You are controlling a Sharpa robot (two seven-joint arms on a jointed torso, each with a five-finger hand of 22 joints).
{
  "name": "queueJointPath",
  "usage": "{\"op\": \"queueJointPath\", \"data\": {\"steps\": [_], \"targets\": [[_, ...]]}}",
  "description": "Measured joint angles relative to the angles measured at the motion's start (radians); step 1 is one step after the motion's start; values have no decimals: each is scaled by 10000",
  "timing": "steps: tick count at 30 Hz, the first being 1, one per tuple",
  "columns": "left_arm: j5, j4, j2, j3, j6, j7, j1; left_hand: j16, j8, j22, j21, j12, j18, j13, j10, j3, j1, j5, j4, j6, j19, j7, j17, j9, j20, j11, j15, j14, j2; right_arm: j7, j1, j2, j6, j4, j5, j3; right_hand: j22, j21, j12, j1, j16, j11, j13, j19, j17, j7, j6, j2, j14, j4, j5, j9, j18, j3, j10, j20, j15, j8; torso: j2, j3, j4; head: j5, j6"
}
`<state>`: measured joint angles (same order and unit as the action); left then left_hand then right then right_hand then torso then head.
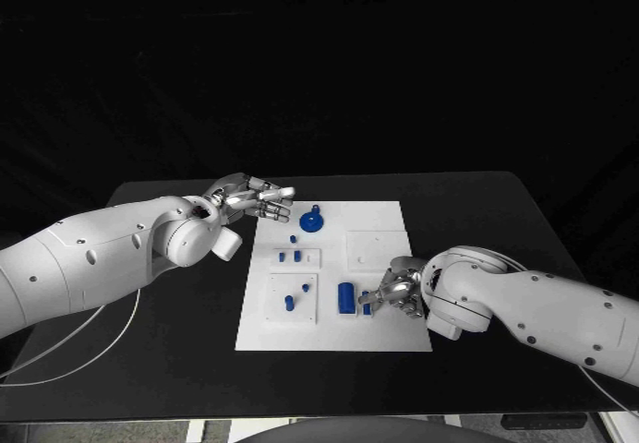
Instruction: Assemble the parts on the task board
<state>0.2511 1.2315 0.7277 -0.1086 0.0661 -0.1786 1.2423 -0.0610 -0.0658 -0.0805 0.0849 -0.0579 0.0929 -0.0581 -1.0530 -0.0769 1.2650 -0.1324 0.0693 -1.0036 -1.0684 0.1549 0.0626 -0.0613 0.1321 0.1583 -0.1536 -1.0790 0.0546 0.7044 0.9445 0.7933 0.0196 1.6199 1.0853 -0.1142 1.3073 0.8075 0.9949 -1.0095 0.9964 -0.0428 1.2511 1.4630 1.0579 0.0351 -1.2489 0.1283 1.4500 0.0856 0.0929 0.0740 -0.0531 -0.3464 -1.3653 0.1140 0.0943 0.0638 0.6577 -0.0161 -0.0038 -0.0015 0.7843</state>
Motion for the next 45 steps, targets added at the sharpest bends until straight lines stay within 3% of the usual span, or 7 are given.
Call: {"op": "queueJointPath", "data": {"steps": [14,20,29,32,36,40,45], "targets": [[22,-20,-4,0,0,37,0,0,0,-1,0,0,0,0,0,41,0,0,41,0,0,0,0,0,0,0,0,0,0,-10,-5,137,-109,70,69,1,0,0,0,-429,0,0,-6,0,-1,33,-37,18,-1,-505,-39,15,-1,131,0,0,-1,1,3,-4,-7,-1,13],[25,-20,-7,0,21,12,0,0,0,-2,0,0,0,0,-1,41,0,0,41,0,0,0,0,0,0,-1,36,36,0,-74,-10,267,-51,-30,193,-45,0,-58,0,-572,0,0,-6,0,-25,55,-16,356,-1,-100,-270,17,-1,199,1,0,-1,2,-1,-16,-12,-22,-37],[-374,-107,-13,6,334,-454,-2,0,0,-3,0,0,0,0,-59,-132,-55,-59,-293,0,0,1,0,0,0,-58,72,-4,-123,-1363,90,510,451,-519,0,-995,0,-231,-78,-842,-111,90,-59,0,-65,282,718,554,-1,548,-190,75,0,925,92,0,-2,1,-56,-16,-57,-73,-294],[-682,-192,-12,11,451,-646,-2,0,0,-3,0,0,0,0,-91,-197,-46,-99,-446,0,0,0,0,0,0,-90,71,-74,-268,-2133,276,429,651,-1004,-327,-1145,5,-425,-194,-1091,-253,129,-132,0,-153,284,719,304,-1,466,482,85,0,1526,131,0,-2,1,-111,-7,-94,-81,-378],[-1242,-511,-65,19,616,-908,12,0,0,-3,0,0,0,0,-91,-278,-44,-140,-607,0,0,0,0,0,0,-90,71,-74,-388,-3539,585,80,960,-2087,-1197,-1257,8,-1530,-903,-1381,-1022,196,-598,1,-767,333,874,-676,-208,-320,2367,51,-144,3323,501,0,-89,1,-265,24,-189,-32,-567],[-1785,-1068,-270,30,766,-1109,42,0,0,23,0,0,0,0,-86,-305,-44,-139,-635,0,53,0,0,0,53,-85,45,58,-388,-4990,758,-677,1274,-3584,-2298,-1306,-904,-5131,-3346,-1940,-2218,305,-2795,-185,-1957,429,1150,-1444,-818,-1029,2569,-10,-392,4410,1389,-252,-238,1,-456,57,-284,32,-834],[-2226,-1673,-581,37,898,-1273,59,0,0,82,-100,0,-184,0,115,-279,-85,-139,-661,25,918,-95,0,0,157,-151,32,433,-429,-6426,839,-1480,1565,-5243,-3614,-1407,-2653,-7071,-6117,-2183,-4051,922,-5920,-1834,-3512,848,2004,-1687,-2665,-1416,2623,-95,-413,4240,2678,-837,-901,1,-639,64,-423,101,-1167]]}}
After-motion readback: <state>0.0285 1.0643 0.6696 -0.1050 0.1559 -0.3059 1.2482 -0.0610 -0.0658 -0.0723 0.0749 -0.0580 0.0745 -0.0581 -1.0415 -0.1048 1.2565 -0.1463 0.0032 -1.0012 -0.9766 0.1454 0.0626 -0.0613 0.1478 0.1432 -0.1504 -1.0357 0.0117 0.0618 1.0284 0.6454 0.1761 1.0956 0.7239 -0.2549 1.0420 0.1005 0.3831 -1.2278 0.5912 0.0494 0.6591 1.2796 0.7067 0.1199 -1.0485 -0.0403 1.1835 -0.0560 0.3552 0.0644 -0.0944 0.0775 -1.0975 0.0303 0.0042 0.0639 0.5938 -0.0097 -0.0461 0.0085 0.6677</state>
